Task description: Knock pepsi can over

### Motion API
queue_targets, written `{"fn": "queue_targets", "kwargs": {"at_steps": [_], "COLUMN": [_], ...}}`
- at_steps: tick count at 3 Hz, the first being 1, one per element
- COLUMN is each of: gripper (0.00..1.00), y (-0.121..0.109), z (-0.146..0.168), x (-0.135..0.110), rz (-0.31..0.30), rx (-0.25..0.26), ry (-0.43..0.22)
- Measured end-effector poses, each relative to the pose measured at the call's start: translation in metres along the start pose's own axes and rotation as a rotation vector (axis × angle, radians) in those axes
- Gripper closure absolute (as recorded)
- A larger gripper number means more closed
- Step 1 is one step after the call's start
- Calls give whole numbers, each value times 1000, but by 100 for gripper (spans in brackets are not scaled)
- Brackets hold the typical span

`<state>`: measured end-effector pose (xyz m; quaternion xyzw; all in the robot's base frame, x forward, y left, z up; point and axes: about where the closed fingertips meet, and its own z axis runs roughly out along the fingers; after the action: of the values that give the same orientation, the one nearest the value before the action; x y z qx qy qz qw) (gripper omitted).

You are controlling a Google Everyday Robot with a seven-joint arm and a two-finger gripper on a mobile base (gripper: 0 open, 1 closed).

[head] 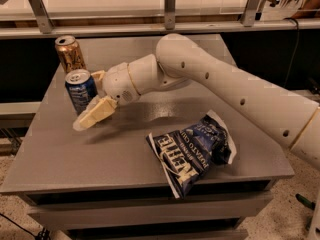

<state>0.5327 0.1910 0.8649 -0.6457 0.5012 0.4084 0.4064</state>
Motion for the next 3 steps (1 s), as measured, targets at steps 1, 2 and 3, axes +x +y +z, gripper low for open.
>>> {"fn": "queue_targets", "kwargs": {"at_steps": [1,2,3], "gripper": [38,38,48], "y": [-2,-6,-12], "z": [1,-6,-23], "x": [3,4,-2], "rz": [4,-1,-5], "rx": [-1,4,13], "ry": [-23,-12,77]}}
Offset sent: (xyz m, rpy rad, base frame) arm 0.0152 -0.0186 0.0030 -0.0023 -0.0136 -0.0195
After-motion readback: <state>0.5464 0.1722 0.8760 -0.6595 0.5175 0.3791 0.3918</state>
